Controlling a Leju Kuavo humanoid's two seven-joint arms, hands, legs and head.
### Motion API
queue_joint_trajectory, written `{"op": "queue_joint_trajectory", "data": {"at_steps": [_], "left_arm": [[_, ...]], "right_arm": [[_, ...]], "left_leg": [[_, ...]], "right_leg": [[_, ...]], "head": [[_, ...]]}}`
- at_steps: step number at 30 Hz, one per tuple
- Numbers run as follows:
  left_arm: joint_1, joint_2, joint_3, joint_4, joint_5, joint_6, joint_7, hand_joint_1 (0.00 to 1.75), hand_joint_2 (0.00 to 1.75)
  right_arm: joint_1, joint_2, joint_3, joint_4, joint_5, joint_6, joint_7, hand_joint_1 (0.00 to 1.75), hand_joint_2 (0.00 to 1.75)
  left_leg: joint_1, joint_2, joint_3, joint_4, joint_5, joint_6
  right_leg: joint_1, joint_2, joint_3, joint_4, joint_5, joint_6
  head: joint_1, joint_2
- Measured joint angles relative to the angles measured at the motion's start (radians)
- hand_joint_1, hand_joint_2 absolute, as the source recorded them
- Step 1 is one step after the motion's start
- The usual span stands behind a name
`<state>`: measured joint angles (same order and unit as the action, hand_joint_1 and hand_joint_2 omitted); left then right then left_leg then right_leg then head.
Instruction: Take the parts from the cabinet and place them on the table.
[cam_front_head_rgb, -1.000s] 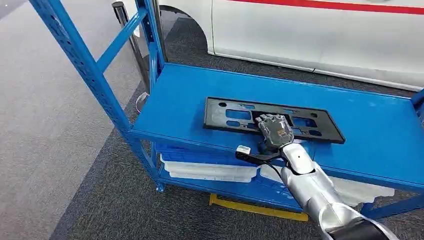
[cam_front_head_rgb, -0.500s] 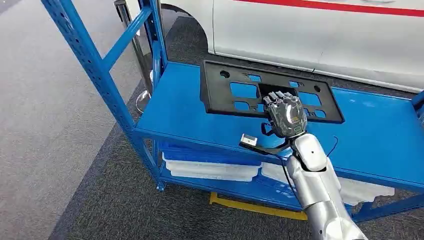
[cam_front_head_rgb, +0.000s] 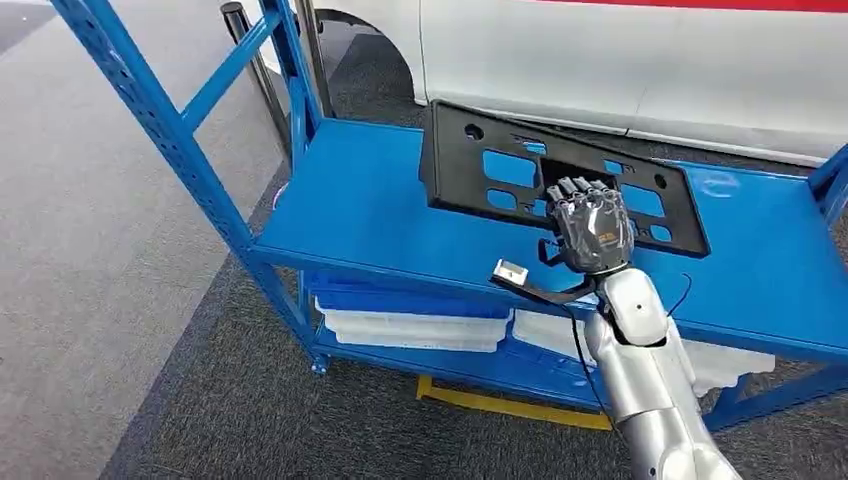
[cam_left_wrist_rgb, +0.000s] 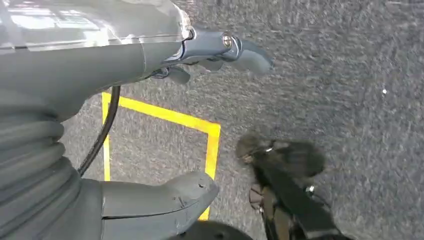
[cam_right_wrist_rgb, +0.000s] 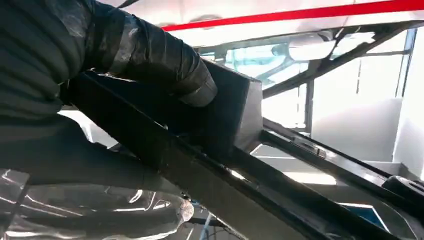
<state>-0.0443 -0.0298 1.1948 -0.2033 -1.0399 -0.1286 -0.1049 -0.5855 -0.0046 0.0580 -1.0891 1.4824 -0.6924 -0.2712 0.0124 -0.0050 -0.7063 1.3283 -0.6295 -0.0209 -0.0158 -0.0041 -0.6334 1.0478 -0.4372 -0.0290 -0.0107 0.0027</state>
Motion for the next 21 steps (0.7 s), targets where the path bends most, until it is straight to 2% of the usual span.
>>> {"op": "queue_joint_trajectory", "data": {"at_steps": [2,3,4,5,6,8,9,10,11,12,13,14,15,16,17,18,19,20,21], "left_arm": [[0.0,0.0,0.0,0.0,0.0,0.0,0.0,0.0,1.75],[0.0,0.0,0.0,0.0,0.0,0.0,0.0,0.0,1.75],[-0.003,0.0,0.0,0.0,0.0,0.0,0.0,0.0,1.75],[-0.006,0.001,0.0,0.0,0.0,0.0,0.001,0.0,1.75],[-0.007,0.002,0.0,0.0,0.001,0.001,0.001,0.0,1.75],[-0.006,0.002,0.0,0.0,0.001,0.002,0.002,0.0,1.75],[-0.006,0.003,0.0,0.0,0.001,0.002,0.003,0.0,1.75],[-0.005,0.003,0.0,0.0,0.001,0.002,0.003,0.0,1.75],[-0.008,0.003,0.0,0.0,0.001,0.002,0.003,0.0,1.75],[-0.008,0.003,0.0,0.0,0.001,0.002,0.003,0.0,1.75],[-0.008,0.003,0.0,0.0,0.001,0.002,0.003,0.0,1.75],[-0.008,0.003,0.0,0.0,0.001,0.002,0.003,0.0,1.75],[-0.008,0.003,0.0,0.0,0.001,0.002,0.003,0.0,1.75],[-0.007,0.003,0.0,0.0,0.001,0.001,0.003,0.0,1.75],[-0.007,0.003,0.0,0.0,0.001,0.002,0.003,0.0,1.75],[-0.006,0.003,0.0,0.0,0.001,0.002,0.003,0.0,1.75],[-0.007,0.003,0.0,0.0,0.002,0.002,0.003,0.0,1.75],[-0.007,0.002,0.0,0.0,0.002,0.001,0.003,0.0,1.75],[-0.008,0.0,0.0,0.0,0.002,0.001,0.003,0.0,1.75]], "right_arm": [[0.001,0.0,0.0,0.0,-0.002,0.0,0.0,1.75,1.75],[0.001,0.0,0.0,0.0,-0.003,0.0,0.0,1.75,1.75],[0.0,0.0,0.0,0.0,-0.003,0.0,0.0,1.75,1.75],[0.0,-0.001,0.0,-0.001,-0.005,0.0,0.0,1.75,1.75],[0.0,-0.002,0.0,-0.002,-0.006,0.0,0.0,1.75,1.75],[-0.001,-0.002,0.0,-0.004,-0.008,0.0,-0.001,1.75,1.75],[0.0,-0.003,0.0,-0.004,-0.008,0.0,0.0,1.75,1.75],[0.001,-0.006,0.0,-0.004,-0.008,0.0,0.0,1.75,1.75],[-0.001,-0.01,0.0,-0.004,-0.008,0.0,0.001,1.75,1.75],[-0.001,-0.011,0.0,-0.004,-0.008,0.0,0.0,1.75,1.75],[0.0,-0.011,0.0,-0.004,-0.008,0.0,0.001,1.75,1.75],[0.001,-0.011,0.0,-0.004,-0.008,0.0,0.0,1.75,1.75],[0.004,-0.013,0.0,-0.004,-0.008,0.0,0.0,1.75,1.75],[0.005,-0.014,0.0,-0.004,-0.008,0.0,0.0,1.75,1.75],[0.005,-0.014,0.0,-0.004,-0.008,0.0,0.0,1.75,1.75],[0.005,-0.014,0.0,-0.004,-0.008,0.0,0.0,1.75,1.75],[0.004,-0.014,0.0,-0.004,-0.01,-0.001,0.0,1.75,1.75],[0.002,-0.014,0.0,-0.005,-0.016,-0.001,-0.001,1.75,1.75],[0.001,-0.014,0.0,-0.006,-0.022,-0.001,-0.003,1.75,1.75]], "left_leg": [[0.0,0.0,0.042,-0.043,0.035,0.001],[0.0,0.0,0.096,-0.123,0.074,0.004],[0.0,0.0,0.171,-0.236,0.109,0.011],[-0.003,0.0,0.204,-0.302,0.089,0.016],[-0.008,-0.002,0.211,-0.308,0.101,0.02],[-0.012,-0.003,0.198,-0.309,0.109,0.027],[-0.012,-0.003,0.194,-0.313,0.118,0.034],[0.0,0.001,0.189,-0.325,0.135,0.043],[-0.002,0.004,0.179,-0.326,0.148,0.051],[-0.002,0.005,0.166,-0.325,0.159,0.06],[-0.002,0.006,0.15,-0.325,0.17,0.062],[-0.003,0.006,0.137,-0.324,0.18,0.063],[-0.004,0.006,0.12,-0.322,0.191,0.063],[-0.005,0.006,0.105,-0.319,0.2,0.062],[-0.005,0.005,0.089,-0.314,0.209,0.06],[-0.005,0.005,0.076,-0.31,0.215,0.058],[-0.005,0.004,0.064,-0.305,0.222,0.055],[-0.005,0.004,0.057,-0.301,0.229,0.051],[-0.01,0.003,0.052,-0.298,0.235,0.045]], "right_leg": [[0.0,0.0,-0.017,0.005,0.01,0.002],[0.001,0.0,-0.026,0.007,0.016,0.006],[0.001,0.0,-0.033,0.009,0.023,0.01],[0.003,-0.001,-0.037,0.01,0.029,0.016],[0.004,-0.001,-0.038,0.008,0.036,0.023],[0.001,-0.002,-0.037,0.0,0.053,0.036],[0.002,-0.002,-0.036,-0.006,0.062,0.043],[0.004,0.0,-0.043,-0.003,0.058,0.049],[0.001,0.003,-0.054,0.019,0.013,0.053],[0.002,0.003,-0.07,0.069,-0.049,0.053],[0.001,0.003,-0.088,0.147,-0.113,0.057],[0.001,0.003,-0.103,0.214,-0.152,0.059],[0.002,0.003,-0.11,0.273,-0.165,0.06],[0.001,0.003,-0.1,0.291,-0.146,0.06],[0.002,0.003,-0.071,0.268,-0.11,0.059],[0.002,0.003,-0.026,0.215,-0.075,0.056],[0.003,0.003,0.034,0.133,-0.053,0.05],[0.006,0.005,0.097,0.042,-0.077,0.041],[0.012,0.005,0.129,-0.017,-0.097,0.035]], "head": [[0.0,0.0],[0.0,0.0],[0.0,0.0],[0.0,0.0],[0.0,0.0],[0.0,0.0],[0.001,0.0],[0.001,0.0],[0.001,0.0],[0.001,0.0],[0.001,0.0],[0.001,0.0],[0.001,0.0],[0.001,0.0],[0.001,0.0],[0.001,0.0],[0.001,0.0],[0.001,0.0],[0.0,0.0]]}}
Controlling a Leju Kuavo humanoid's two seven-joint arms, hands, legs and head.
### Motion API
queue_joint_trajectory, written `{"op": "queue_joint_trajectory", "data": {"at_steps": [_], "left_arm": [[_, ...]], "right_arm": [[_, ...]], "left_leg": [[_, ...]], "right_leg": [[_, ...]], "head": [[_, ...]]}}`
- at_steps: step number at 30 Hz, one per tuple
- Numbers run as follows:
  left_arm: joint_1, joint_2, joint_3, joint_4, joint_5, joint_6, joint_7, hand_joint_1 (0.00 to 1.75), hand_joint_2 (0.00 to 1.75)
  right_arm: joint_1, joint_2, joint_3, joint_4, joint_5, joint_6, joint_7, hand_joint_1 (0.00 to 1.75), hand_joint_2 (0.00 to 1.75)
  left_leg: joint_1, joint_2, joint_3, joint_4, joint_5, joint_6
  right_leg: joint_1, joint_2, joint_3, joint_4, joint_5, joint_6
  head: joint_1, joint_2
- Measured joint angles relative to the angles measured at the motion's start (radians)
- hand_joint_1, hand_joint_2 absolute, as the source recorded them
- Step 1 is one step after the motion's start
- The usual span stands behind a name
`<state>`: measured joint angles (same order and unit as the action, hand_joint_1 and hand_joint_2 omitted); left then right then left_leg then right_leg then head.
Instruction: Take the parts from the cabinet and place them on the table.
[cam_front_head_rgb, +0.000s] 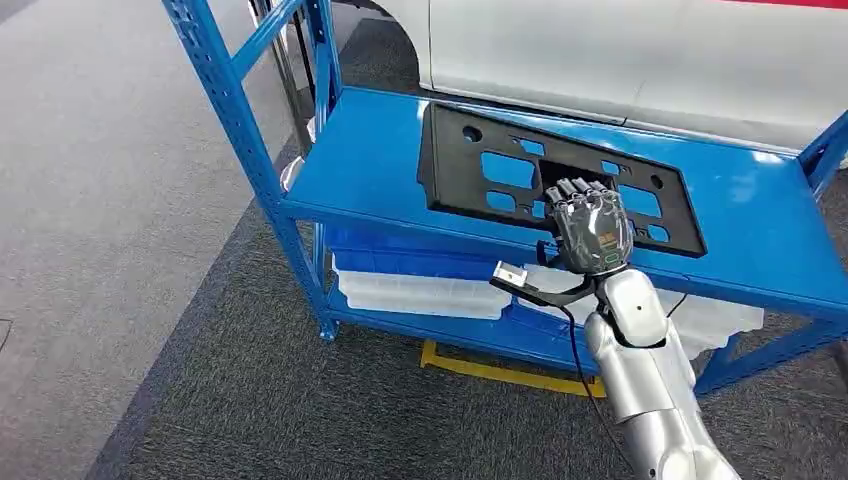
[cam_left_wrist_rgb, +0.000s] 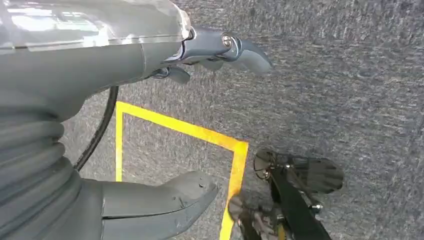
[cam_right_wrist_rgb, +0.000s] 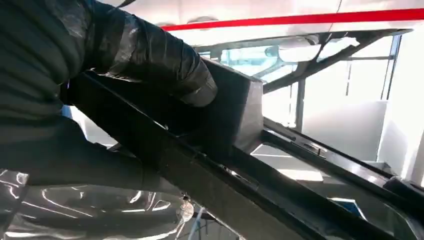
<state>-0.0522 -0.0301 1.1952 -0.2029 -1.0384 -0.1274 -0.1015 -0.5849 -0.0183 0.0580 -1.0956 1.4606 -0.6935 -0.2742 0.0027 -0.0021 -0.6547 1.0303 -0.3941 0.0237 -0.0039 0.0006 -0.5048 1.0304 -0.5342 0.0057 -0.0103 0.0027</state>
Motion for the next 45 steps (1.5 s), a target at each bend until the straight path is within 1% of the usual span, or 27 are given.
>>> {"op": "queue_joint_trajectory", "data": {"at_steps": [3,4,5,6,7,9,11,13,15,16,19,21,23,24,26,28,29,30,31,34,35,37,39,41,43,44,45], "left_arm": [[0.001,-0.001,0.001,0.0,0.0,0.0,0.0,0.0,1.75],[0.004,0.0,0.002,0.0,0.0,0.001,0.0,0.0,1.75],[0.003,0.0,0.002,0.0,0.0,0.001,0.0,0.0,1.75],[0.005,-0.002,0.002,0.0,-0.001,0.0,0.0,0.0,1.75],[0.007,-0.003,0.002,0.0,0.0,0.001,0.001,0.0,1.75],[0.006,-0.003,0.002,0.0,0.0,0.001,0.001,0.0,1.75],[0.004,-0.002,0.002,0.0,0.0,0.004,0.001,0.0,1.75],[0.002,-0.002,0.002,0.0,0.0,0.005,0.002,0.0,1.75],[-0.005,-0.002,0.002,0.0,0.0,0.005,0.003,0.0,1.75],[-0.006,-0.001,0.002,0.0,0.0,0.006,0.003,0.0,1.75],[-0.001,-0.002,0.002,0.0,0.0,0.007,0.006,0.0,1.75],[-0.003,-0.002,0.003,0.0,0.0,0.007,0.006,0.0,1.75],[-0.002,-0.002,0.005,0.0,0.0,0.007,0.006,0.0,1.75],[-0.002,-0.002,0.006,0.0,0.0,0.006,0.006,0.0,1.75],[-0.001,-0.002,0.007,0.0,0.002,-0.002,0.005,0.0,1.75],[-0.001,-0.002,0.007,0.0,0.003,-0.002,0.005,0.0,1.75],[-0.001,-0.003,0.007,0.0,0.003,0.0,0.006,0.0,1.75],[-0.002,-0.005,0.007,0.0,0.003,0.001,0.006,0.0,1.75],[-0.002,-0.005,0.007,0.0,0.003,0.001,0.006,0.0,1.75],[-0.001,-0.005,0.008,0.0,0.003,0.001,0.007,0.0,1.75],[0.001,-0.004,0.008,0.0,0.005,0.003,0.008,0.0,1.75],[0.004,-0.005,0.009,0.0,0.005,0.003,0.003,0.0,1.75],[0.005,-0.001,0.009,0.0,0.005,0.001,-0.006,0.0,1.75],[0.005,0.005,0.009,0.0,0.01,-0.002,-0.01,0.0,1.75],[0.006,0.008,0.01,0.0,0.012,-0.002,-0.006,0.0,1.75],[0.006,0.008,0.011,0.0,0.012,-0.002,-0.006,0.0,1.75],[0.005,0.01,0.011,0.0,0.013,-0.002,-0.006,0.0,1.75]], "right_arm": [[-0.003,0.0,0.0,0.001,-0.009,0.0,-0.003,1.75,1.75],[-0.003,0.0,0.0,0.003,-0.01,0.0,-0.003,1.75,1.75],[-0.005,0.0,0.0,0.004,-0.011,0.0,-0.003,1.75,1.75],[-0.006,0.0,0.0,0.006,-0.012,0.0,-0.003,1.75,1.75],[-0.006,0.0,0.0,0.006,-0.012,0.0,-0.003,1.75,1.75],[-0.005,0.0,0.0,0.01,-0.014,0.0,-0.003,1.75,1.75],[-0.004,0.0,0.0,0.016,-0.019,0.0,-0.005,1.75,1.75],[-0.004,0.0,-0.001,0.023,-0.023,0.0,-0.007,1.75,1.75],[-0.005,0.0,-0.002,0.024,-0.025,-0.001,-0.008,1.75,1.75],[-0.007,0.0,-0.003,0.026,-0.026,-0.001,-0.008,1.75,1.75],[-0.007,0.0,-0.005,0.036,-0.033,-0.001,-0.011,1.75,1.75],[-0.008,0.0,-0.01,0.044,-0.037,-0.001,-0.012,1.75,1.75],[-0.008,0.0,-0.012,0.05,-0.037,-0.001,-0.013,1.75,1.75],[-0.007,0.0,-0.015,0.054,-0.038,-0.001,-0.013,1.75,1.75],[-0.007,0.0,-0.016,0.064,-0.038,-0.001,-0.013,1.75,1.75],[-0.008,0.0,-0.016,0.076,-0.043,-0.001,-0.012,1.75,1.75],[-0.011,0.0,-0.016,0.081,-0.047,-0.001,-0.011,1.75,1.75],[-0.016,0.0,-0.016,0.085,-0.048,-0.002,-0.01,1.75,1.75],[-0.019,0.001,-0.016,0.086,-0.049,-0.002,-0.01,1.75,1.75],[-0.027,0.001,-0.016,0.097,-0.054,-0.002,-0.009,1.75,1.75],[-0.027,0.002,-0.016,0.103,-0.055,-0.002,-0.009,1.75,1.75],[-0.032,0.005,-0.016,0.113,-0.058,-0.002,-0.006,1.75,1.75],[-0.032,0.012,-0.016,0.121,-0.05,-0.002,0.016,1.75,1.75],[-0.031,0.024,-0.016,0.133,-0.032,-0.002,0.05,1.75,1.75],[-0.028,0.033,-0.015,0.144,-0.024,-0.002,0.084,1.75,1.75],[-0.028,0.035,-0.014,0.149,-0.022,-0.002,0.094,1.75,1.75],[-0.029,0.037,-0.014,0.151,-0.022,-0.002,0.098,1.75,1.75]], "left_leg": [[0.003,0.0,-0.003,-0.014,0.03,-0.019],[0.0,-0.002,-0.009,-0.014,0.028,-0.024],[0.003,-0.002,-0.018,0.0,-0.003,-0.03],[0.005,-0.001,-0.034,0.045,-0.07,-0.038],[0.009,-0.001,-0.048,0.114,-0.135,-0.044],[0.012,-0.001,-0.071,0.247,-0.204,-0.056],[0.017,-0.001,-0.046,0.282,-0.153,-0.064],[0.021,-0.001,0.047,0.178,-0.085,-0.066],[0.017,-0.001,0.176,0.0,-0.141,-0.058],[0.015,-0.004,0.183,-0.021,-0.151,-0.041],[0.013,-0.003,0.158,-0.027,-0.121,-0.015],[0.016,0.005,0.136,-0.029,-0.094,0.004],[0.013,0.007,0.105,-0.028,-0.069,0.016],[0.011,0.007,0.086,-0.027,-0.055,0.017],[0.009,0.007,0.051,-0.021,-0.033,0.014],[0.008,0.007,0.017,-0.01,-0.015,0.011],[0.007,0.006,0.004,-0.004,-0.007,0.007],[0.007,0.006,-0.004,-0.001,0.001,0.003],[0.003,0.006,-0.006,0.003,0.007,-0.003],[0.008,0.006,-0.008,-0.015,0.041,-0.025],[0.005,0.004,-0.013,-0.017,0.043,-0.031],[0.009,0.002,-0.044,0.045,-0.055,-0.036],[0.012,0.003,-0.075,0.181,-0.16,-0.044],[0.012,0.003,-0.089,0.29,-0.155,-0.05],[0.012,0.003,-0.037,0.254,-0.071,-0.048],[0.012,0.003,0.019,0.179,-0.048,-0.043],[0.011,0.001,0.09,0.083,-0.061,-0.035]], "right_leg": [[0.006,-0.002,-0.013,-0.006,0.015,-0.018],[-0.007,-0.005,-0.018,-0.018,0.031,-0.029],[-0.007,-0.011,-0.027,-0.022,0.044,-0.034],[-0.008,-0.011,-0.042,-0.023,0.058,-0.046],[-0.007,-0.011,-0.056,-0.023,0.07,-0.047],[-0.007,-0.011,-0.088,-0.02,0.093,-0.046],[-0.009,-0.012,-0.126,-0.012,0.116,-0.04],[-0.012,-0.012,-0.164,0.002,0.135,-0.031],[-0.008,-0.012,-0.185,0.018,0.147,-0.017],[-0.009,-0.016,-0.186,0.017,0.158,-0.01],[-0.009,-0.016,-0.189,-0.003,0.195,0.012],[-0.015,-0.01,-0.212,0.04,0.107,0.018],[-0.015,-0.008,-0.239,0.173,-0.021,0.023],[-0.015,-0.007,-0.249,0.251,-0.055,0.026],[-0.015,-0.006,-0.233,0.304,-0.012,0.025],[-0.014,-0.006,-0.155,0.231,0.062,0.018],[-0.012,-0.005,-0.087,0.146,0.066,0.011],[-0.007,-0.003,-0.028,0.056,0.01,-0.002],[-0.003,-0.003,0.011,-0.012,-0.01,-0.005],[0.005,-0.004,-0.008,-0.007,0.011,-0.02],[-0.008,-0.007,-0.015,-0.019,0.028,-0.031],[-0.008,-0.011,-0.042,-0.028,0.053,-0.046],[-0.007,-0.011,-0.07,-0.027,0.075,-0.048],[-0.005,-0.012,-0.098,-0.025,0.097,-0.047],[-0.005,-0.012,-0.125,-0.02,0.116,-0.042],[-0.005,-0.012,-0.137,-0.017,0.123,-0.038],[-0.005,-0.012,-0.143,-0.01,0.128,-0.034]], "head": [[0.0,0.0],[0.0,0.0],[0.0,0.0],[-0.001,0.0],[0.0,0.0],[0.0,0.0],[-0.001,0.0],[-0.001,0.0],[-0.001,0.0],[0.001,0.0],[0.001,0.0],[0.001,0.0],[0.001,0.0],[0.001,0.0],[0.0,0.0],[0.0,0.0],[0.0,0.0],[0.0,0.0],[0.0,0.0],[0.0,0.0],[0.0,0.0],[0.0,0.0],[0.0,0.0],[0.0,0.0],[0.0,0.0],[0.0,0.0],[0.0,0.0]]}}
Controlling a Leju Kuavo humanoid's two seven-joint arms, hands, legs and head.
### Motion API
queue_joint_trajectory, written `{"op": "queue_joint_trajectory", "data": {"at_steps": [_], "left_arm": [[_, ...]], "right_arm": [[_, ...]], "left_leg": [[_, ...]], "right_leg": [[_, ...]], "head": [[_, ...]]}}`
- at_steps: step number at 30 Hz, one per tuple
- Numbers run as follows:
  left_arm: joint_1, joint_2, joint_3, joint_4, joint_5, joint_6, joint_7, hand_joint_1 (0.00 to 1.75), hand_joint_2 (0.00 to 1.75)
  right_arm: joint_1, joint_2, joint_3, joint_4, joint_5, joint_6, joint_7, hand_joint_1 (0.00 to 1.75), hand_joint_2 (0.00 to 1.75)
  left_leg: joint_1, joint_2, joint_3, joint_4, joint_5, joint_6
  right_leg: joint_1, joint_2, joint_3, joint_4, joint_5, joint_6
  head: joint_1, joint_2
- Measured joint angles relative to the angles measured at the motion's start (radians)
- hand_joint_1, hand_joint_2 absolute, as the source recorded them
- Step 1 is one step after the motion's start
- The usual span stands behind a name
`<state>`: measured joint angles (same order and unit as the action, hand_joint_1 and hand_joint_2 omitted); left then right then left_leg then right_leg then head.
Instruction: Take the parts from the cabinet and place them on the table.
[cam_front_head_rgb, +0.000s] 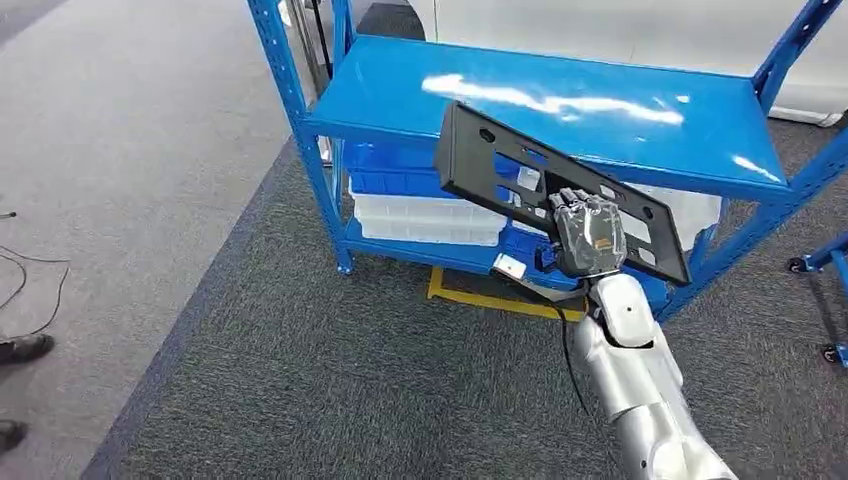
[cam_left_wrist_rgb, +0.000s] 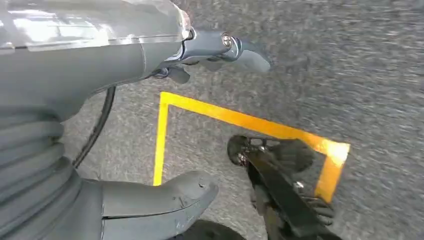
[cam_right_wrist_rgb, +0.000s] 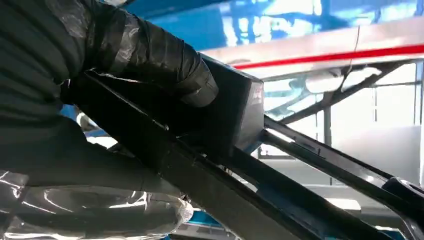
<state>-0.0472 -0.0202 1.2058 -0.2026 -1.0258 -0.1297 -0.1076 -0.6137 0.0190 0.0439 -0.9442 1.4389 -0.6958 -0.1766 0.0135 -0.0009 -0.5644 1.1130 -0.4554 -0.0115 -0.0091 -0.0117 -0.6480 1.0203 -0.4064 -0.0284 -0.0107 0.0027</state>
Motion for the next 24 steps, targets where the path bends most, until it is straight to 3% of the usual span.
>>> {"op": "queue_joint_trajectory", "data": {"at_steps": [1,2,4,5,6,7,9,10,11,12,14,15,16,17,20,21,22,23,24], "left_arm": [[-0.001,0.003,0.0,0.0,0.0,0.0,0.0,0.0,1.75],[-0.001,0.003,0.001,0.0,0.0,0.0,0.0,0.0,1.75],[0.0,0.004,0.003,0.0,0.0,0.0,0.001,0.0,1.75],[0.002,0.004,0.004,0.0,0.001,0.0,0.001,0.0,1.75],[0.003,0.003,0.006,0.0,0.002,0.0,0.002,0.0,1.75],[0.003,0.003,0.006,0.0,0.002,0.001,0.003,0.0,1.75],[0.002,0.002,0.007,0.0,0.002,0.001,0.002,0.0,1.75],[0.003,0.002,0.007,0.0,0.002,0.0,-0.001,0.0,1.75],[0.004,0.002,0.008,0.0,0.003,-0.001,-0.004,0.0,1.75],[0.006,0.002,0.008,0.0,0.005,-0.004,-0.007,0.0,1.75],[0.009,-0.002,0.009,0.0,0.005,-0.006,-0.009,0.0,1.75],[0.008,-0.003,0.01,0.0,0.005,-0.01,-0.01,0.0,1.75],[0.009,-0.003,0.012,0.0,0.005,-0.011,-0.01,0.0,1.75],[0.009,-0.003,0.014,0.0,0.006,-0.013,-0.011,0.0,1.75],[0.006,-0.004,0.016,0.0,0.006,-0.014,-0.013,0.0,1.75],[0.005,-0.004,0.016,0.0,0.006,-0.014,-0.013,0.0,1.75],[0.005,-0.006,0.016,0.0,0.006,-0.016,-0.013,0.0,1.75],[0.006,-0.008,0.016,0.0,0.008,-0.016,-0.014,0.0,1.75],[0.009,-0.008,0.017,0.0,0.009,-0.015,-0.014,0.0,1.75]], "right_arm": [[0.0,0.0,0.001,0.0,0.0,0.0,0.001,1.75,1.75],[-0.002,0.002,0.001,0.002,0.0,0.0,0.006,1.75,1.75],[-0.003,0.004,0.001,0.005,0.0,0.0,0.008,1.75,1.75],[-0.003,0.004,0.001,0.007,-0.001,0.0,0.008,1.75,1.75],[-0.002,0.002,0.001,0.008,-0.006,0.0,0.009,1.75,1.75],[-0.003,-0.001,0.002,0.008,-0.014,0.0,0.013,1.75,1.75],[0.0,-0.01,0.002,0.008,-0.032,0.0,0.011,1.75,1.75],[0.006,-0.023,0.002,0.009,-0.048,0.0,0.005,1.75,1.75],[0.013,-0.034,0.002,0.009,-0.06,0.0,0.0,1.75,1.75],[0.019,-0.048,0.002,0.009,-0.072,0.0,-0.006,1.75,1.75],[0.023,-0.065,0.002,0.009,-0.083,0.0,-0.014,1.75,1.75],[0.021,-0.072,0.002,0.008,-0.087,-0.001,-0.015,1.75,1.75],[0.016,-0.077,0.002,0.008,-0.089,0.0,-0.018,1.75,1.75],[0.013,-0.079,0.002,0.008,-0.089,-0.001,-0.019,1.75,1.75],[0.018,-0.091,0.002,0.009,-0.09,-0.002,-0.021,1.75,1.75],[0.018,-0.093,0.002,0.008,-0.09,-0.002,-0.021,1.75,1.75],[0.014,-0.093,0.002,0.009,-0.09,-0.002,-0.021,1.75,1.75],[0.011,-0.095,0.002,0.009,-0.09,-0.002,-0.021,1.75,1.75],[0.011,-0.095,0.002,0.009,-0.09,-0.002,-0.018,1.75,1.75]], "left_leg": [[-0.006,0.0,0.059,-0.084,-0.043,0.006],[-0.007,0.0,0.072,-0.12,-0.063,0.011],[-0.012,0.001,0.066,-0.117,-0.058,0.021],[-0.006,0.006,0.064,-0.127,-0.047,0.033],[-0.001,0.018,0.063,-0.132,-0.037,0.041],[-0.002,0.021,0.055,-0.132,-0.031,0.05],[-0.003,0.032,0.042,-0.13,-0.022,0.058],[-0.003,0.036,0.035,-0.128,-0.019,0.059],[-0.003,0.041,0.029,-0.125,-0.018,0.058],[-0.003,0.047,0.026,-0.121,-0.018,0.057],[-0.003,0.063,0.025,-0.114,-0.021,0.053],[-0.005,0.072,0.025,-0.108,-0.024,0.048],[-0.013,0.08,0.022,-0.104,-0.028,0.042],[-0.016,0.09,0.02,-0.1,-0.031,0.036],[-0.018,0.128,0.024,-0.102,-0.033,0.025],[-0.012,0.113,0.018,-0.094,-0.046,0.016],[-0.009,0.061,0.008,-0.061,-0.073,0.011],[-0.006,0.03,-0.022,0.007,-0.115,0.01],[-0.005,0.016,-0.06,0.088,-0.154,0.007]], "right_leg": [[0.005,0.0,-0.007,0.005,0.003,0.005],[0.005,-0.004,-0.009,0.008,0.008,0.011],[0.002,-0.001,-0.01,0.002,0.023,0.024],[0.007,0.001,-0.012,0.001,0.029,0.033],[0.0,0.007,-0.019,0.013,0.015,0.036],[0.0,0.008,-0.038,0.052,-0.024,0.041],[-0.004,0.009,-0.098,0.206,-0.112,0.049],[-0.005,0.009,-0.125,0.279,-0.141,0.053],[-0.006,0.009,-0.133,0.312,-0.146,0.055],[-0.007,0.009,-0.117,0.294,-0.13,0.056],[-0.007,-0.004,-0.027,0.151,-0.062,0.053],[-0.004,-0.042,0.028,0.057,-0.03,0.049],[0.01,-0.083,0.041,0.026,-0.05,0.043],[0.011,-0.071,0.036,0.018,-0.047,0.028],[0.012,-0.035,0.027,0.016,-0.041,0.012],[0.004,-0.024,0.029,0.009,-0.034,0.002],[0.003,-0.015,0.027,0.008,-0.032,-0.004],[0.003,-0.005,0.024,0.008,-0.029,-0.01],[0.003,0.007,0.021,0.008,-0.028,-0.013]], "head": [[0.0,0.0],[0.0,0.0],[0.0,0.0],[0.001,0.0],[0.0,0.0],[0.002,0.0],[0.002,0.0],[0.002,0.0],[0.002,0.0],[0.002,0.0],[0.002,0.0],[0.002,0.0],[0.002,0.0],[0.0,0.0],[0.002,0.0],[0.001,0.0],[0.002,0.0],[0.001,0.0],[0.002,0.0]]}}
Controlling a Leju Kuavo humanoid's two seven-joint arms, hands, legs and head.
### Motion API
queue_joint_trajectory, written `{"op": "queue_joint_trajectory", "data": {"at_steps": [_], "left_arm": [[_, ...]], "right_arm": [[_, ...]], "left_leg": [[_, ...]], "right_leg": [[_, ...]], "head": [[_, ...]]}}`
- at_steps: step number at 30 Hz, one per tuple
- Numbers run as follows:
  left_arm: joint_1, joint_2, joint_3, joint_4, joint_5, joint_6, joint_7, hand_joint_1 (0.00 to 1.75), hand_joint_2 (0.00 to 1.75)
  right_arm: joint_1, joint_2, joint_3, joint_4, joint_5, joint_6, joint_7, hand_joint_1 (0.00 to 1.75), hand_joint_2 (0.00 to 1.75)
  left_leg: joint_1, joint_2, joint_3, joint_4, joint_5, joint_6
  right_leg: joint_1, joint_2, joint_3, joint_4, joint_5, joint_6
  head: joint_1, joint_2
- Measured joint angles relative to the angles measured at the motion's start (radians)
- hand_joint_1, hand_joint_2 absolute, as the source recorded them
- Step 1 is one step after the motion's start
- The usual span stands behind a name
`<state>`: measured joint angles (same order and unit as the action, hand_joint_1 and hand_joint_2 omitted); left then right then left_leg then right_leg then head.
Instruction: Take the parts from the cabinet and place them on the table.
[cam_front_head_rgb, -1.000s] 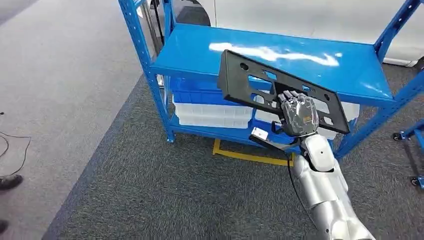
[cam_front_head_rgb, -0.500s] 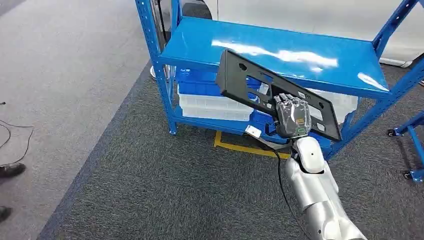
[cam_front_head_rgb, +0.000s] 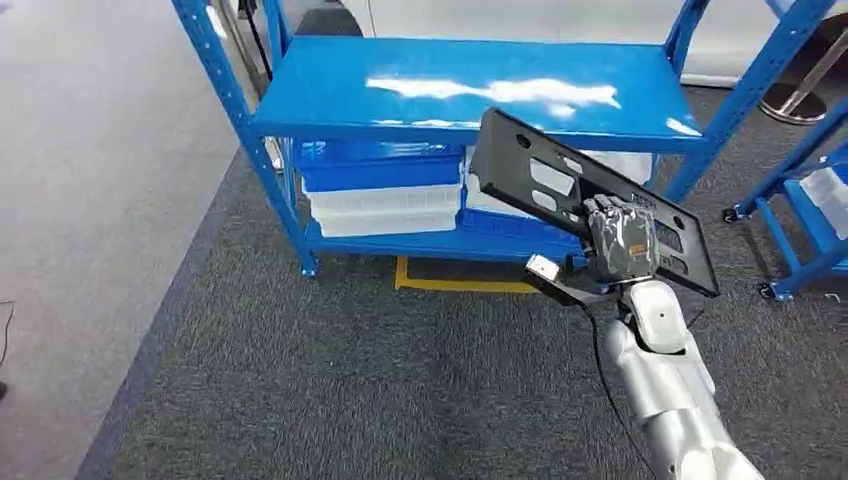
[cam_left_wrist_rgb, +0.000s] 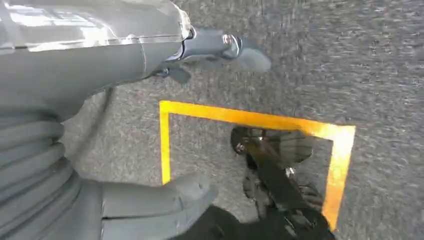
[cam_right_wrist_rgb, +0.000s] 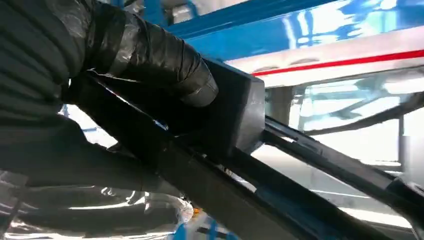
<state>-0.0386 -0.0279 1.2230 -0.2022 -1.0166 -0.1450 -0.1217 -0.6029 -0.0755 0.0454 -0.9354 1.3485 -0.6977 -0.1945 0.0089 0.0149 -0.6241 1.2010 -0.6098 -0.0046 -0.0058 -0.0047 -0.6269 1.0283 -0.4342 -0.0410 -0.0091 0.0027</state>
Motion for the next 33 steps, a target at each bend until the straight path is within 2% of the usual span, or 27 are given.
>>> {"op": "queue_joint_trajectory", "data": {"at_steps": [1,2,3,5,6,7,8,10,11,12,13,14,15,17,18,19,20,21,22,23,24,27,28,29,30,32,33], "left_arm": [[0.003,0.0,0.002,0.0,0.001,0.0,0.0,0.0,1.75],[0.004,0.0,0.005,0.0,0.001,0.0,0.0,0.0,1.75],[0.005,0.0,0.006,0.0,0.002,0.0,0.0,0.0,1.75],[0.004,-0.001,0.007,0.0,0.008,0.0,0.0,0.0,1.75],[0.003,-0.001,0.009,0.0,0.011,0.0,0.0,0.0,1.75],[0.003,-0.001,0.011,0.0,0.011,0.0,0.0,0.0,1.75],[0.002,0.0,0.013,0.0,0.011,0.001,0.001,0.0,1.75],[0.004,-0.003,0.016,0.0,0.013,0.003,0.005,0.0,1.75],[0.004,-0.003,0.017,0.0,0.013,0.004,0.005,0.0,1.75],[0.003,-0.003,0.019,0.0,0.013,0.004,0.008,0.0,1.75],[0.003,-0.011,0.02,0.0,0.013,0.003,0.008,0.0,1.75],[0.001,-0.011,0.022,0.0,0.013,0.003,0.007,0.0,1.75],[0.003,-0.012,0.023,0.0,0.013,0.003,0.007,0.0,1.75],[0.008,-0.013,0.024,0.0,0.011,0.002,0.006,0.0,1.75],[0.01,-0.013,0.024,0.0,0.011,0.002,0.005,0.0,1.75],[0.01,-0.013,0.024,0.0,0.01,0.002,0.004,0.0,1.75],[0.01,-0.013,0.024,0.0,0.01,0.001,0.003,0.0,1.75],[0.009,-0.015,0.024,0.0,0.009,0.0,0.0,0.0,1.75],[0.009,-0.016,0.024,0.0,0.008,0.0,-0.002,0.0,1.75],[0.009,-0.016,0.024,0.0,0.008,0.0,-0.002,0.0,1.75],[0.008,-0.016,0.024,0.0,0.007,0.0,-0.003,0.0,1.75],[0.004,-0.016,0.024,0.0,0.007,0.0,-0.002,0.0,1.75],[0.004,-0.016,0.024,0.0,0.007,0.0,-0.001,0.0,1.75],[0.004,-0.016,0.024,0.0,0.007,0.0,0.0,0.0,1.75],[0.005,-0.017,0.024,0.0,0.003,-0.003,0.001,0.0,1.75],[0.009,-0.017,0.024,0.0,0.0,-0.003,0.005,0.0,1.75],[0.009,-0.017,0.024,0.0,-0.001,-0.003,0.005,0.0,1.75]], "right_arm": [[0.0,0.0,0.0,0.0,-0.002,0.0,0.0,1.75,1.75],[0.003,0.0,0.0,0.002,-0.003,0.0,0.0,1.75,1.75],[0.004,-0.002,0.0,0.005,-0.005,0.0,0.0,1.75,1.75],[0.004,-0.009,0.0,0.006,-0.015,0.0,-0.003,1.75,1.75],[0.002,-0.012,0.0,0.006,-0.018,0.0,-0.004,1.75,1.75],[0.001,-0.013,0.0,0.006,-0.019,0.0,-0.005,1.75,1.75],[0.0,-0.013,0.0,0.007,-0.022,0.0,-0.006,1.75,1.75],[-0.004,-0.026,0.0,0.008,-0.031,0.0,-0.005,1.75,1.75],[-0.002,-0.035,0.0,0.008,-0.034,0.0,-0.005,1.75,1.75],[0.0,-0.042,0.001,0.008,-0.037,-0.001,-0.004,1.75,1.75],[0.003,-0.049,0.002,0.008,-0.042,-0.001,-0.005,1.75,1.75],[0.003,-0.062,0.004,0.008,-0.052,-0.001,-0.004,1.75,1.75],[0.001,-0.064,0.005,0.008,-0.059,-0.001,-0.002,1.75,1.75],[0.01,-0.077,0.011,0.008,-0.072,-0.001,0.003,1.75,1.75],[0.019,-0.083,0.013,0.007,-0.077,-0.001,0.004,1.75,1.75],[0.027,-0.087,0.013,0.006,-0.08,-0.001,0.006,1.75,1.75],[0.031,-0.095,0.013,0.006,-0.084,-0.001,0.007,1.75,1.75],[0.033,-0.101,0.013,0.002,-0.086,-0.001,0.008,1.75,1.75],[0.032,-0.104,0.013,-0.004,-0.087,-0.001,0.009,1.75,1.75],[0.031,-0.108,0.013,-0.01,-0.087,-0.001,0.01,1.75,1.75],[0.033,-0.11,0.015,-0.016,-0.087,-0.001,0.01,1.75,1.75],[0.049,-0.116,0.016,-0.024,-0.085,-0.001,0.014,1.75,1.75],[0.057,-0.117,0.016,-0.032,-0.083,-0.002,0.015,1.75,1.75],[0.063,-0.117,0.019,-0.039,-0.081,-0.002,0.016,1.75,1.75],[0.065,-0.116,0.024,-0.048,-0.073,-0.002,0.023,1.75,1.75],[0.079,-0.111,0.032,-0.058,-0.064,-0.002,0.034,1.75,1.75],[0.086,-0.108,0.035,-0.06,-0.06,-0.002,0.037,1.75,1.75]], "left_leg": [[0.0,-0.006,-0.035,0.076,-0.029,-0.002],[0.0,-0.007,-0.061,0.129,-0.039,-0.002],[0.0,-0.008,-0.066,0.135,-0.026,0.0],[0.0,-0.012,-0.021,0.031,0.047,0.006],[0.0,-0.026,0.029,-0.077,0.104,0.012],[0.0,-0.063,0.061,-0.157,0.127,0.021],[0.004,-0.106,0.066,-0.164,0.115,0.024],[-0.002,-0.09,0.066,-0.176,0.124,0.023],[-0.004,-0.081,0.067,-0.176,0.127,0.028],[0.001,-0.067,0.07,-0.188,0.135,0.036],[0.01,-0.055,0.075,-0.202,0.145,0.038],[0.008,-0.043,0.076,-0.211,0.15,0.048],[0.006,-0.03,0.075,-0.212,0.153,0.05],[0.004,-0.003,0.073,-0.211,0.152,0.051],[0.004,0.01,0.073,-0.21,0.151,0.05],[0.004,0.021,0.072,-0.209,0.151,0.049],[0.004,0.033,0.072,-0.207,0.148,0.047],[0.004,0.045,0.073,-0.204,0.145,0.045],[0.003,0.056,0.074,-0.199,0.141,0.041],[-0.003,0.066,0.072,-0.197,0.137,0.035],[-0.007,0.076,0.073,-0.193,0.133,0.029],[-0.008,0.107,0.083,-0.198,0.129,0.014],[-0.006,0.109,0.083,-0.194,0.121,0.007],[0.001,0.063,0.077,-0.173,0.1,0.002],[0.002,0.025,0.052,-0.114,0.059,0.002],[0.002,-0.003,-0.024,0.05,-0.016,-0.002],[0.002,-0.007,-0.049,0.102,-0.031,-0.002]], "right_leg": [[0.001,0.013,-0.002,0.001,0.001,-0.001],[0.002,0.027,-0.004,0.002,0.003,-0.002],[0.002,0.042,-0.005,0.004,0.004,-0.001],[0.003,0.066,-0.005,0.008,0.005,0.0],[0.003,0.081,-0.005,0.01,0.005,0.002],[0.002,0.092,-0.006,0.011,0.005,0.004],[0.003,0.097,-0.01,0.011,0.008,0.011],[-0.007,0.121,-0.024,0.012,0.018,0.029],[-0.01,0.135,-0.025,0.006,0.025,0.038],[-0.005,0.147,-0.025,0.001,0.03,0.047],[-0.006,0.136,-0.027,0.009,0.023,0.047],[0.003,0.069,-0.042,0.044,-0.009,0.053],[0.001,0.038,-0.073,0.111,-0.052,0.058],[-0.006,0.014,-0.139,0.264,-0.117,0.066],[-0.009,0.01,-0.152,0.296,-0.121,0.069],[-0.012,0.007,-0.14,0.278,-0.103,0.072],[-0.015,0.003,-0.108,0.222,-0.07,0.073],[-0.016,-0.007,-0.056,0.13,-0.029,0.072],[-0.014,-0.04,0.0,0.036,0.004,0.069],[0.002,-0.084,0.015,0.0,-0.02,0.06],[0.002,-0.066,0.011,-0.003,-0.009,0.052],[0.004,-0.031,0.008,-0.001,-0.009,0.038],[-0.004,-0.021,0.013,-0.01,-0.004,0.03],[-0.006,-0.013,0.014,-0.013,-0.002,0.025],[-0.007,-0.005,0.012,-0.012,-0.001,0.018],[-0.006,0.017,0.01,-0.012,0.0,0.016],[-0.004,0.027,0.01,-0.011,0.0,0.015]], "head": [[0.0,0.0],[0.0,0.0],[0.0,0.0],[0.0,0.0],[0.0,0.0],[0.0,0.0],[0.001,0.0],[0.0,0.0],[-0.001,0.0],[0.0,0.0],[-0.001,0.0],[0.006,0.0],[0.006,0.0],[0.006,0.0],[0.006,0.0],[0.007,0.0],[0.007,0.0],[0.006,0.0],[0.007,0.0],[0.007,0.0],[0.005,0.0],[0.006,0.0],[0.006,0.0],[0.006,0.0],[0.006,0.0],[0.006,0.0],[0.006,0.0]]}}
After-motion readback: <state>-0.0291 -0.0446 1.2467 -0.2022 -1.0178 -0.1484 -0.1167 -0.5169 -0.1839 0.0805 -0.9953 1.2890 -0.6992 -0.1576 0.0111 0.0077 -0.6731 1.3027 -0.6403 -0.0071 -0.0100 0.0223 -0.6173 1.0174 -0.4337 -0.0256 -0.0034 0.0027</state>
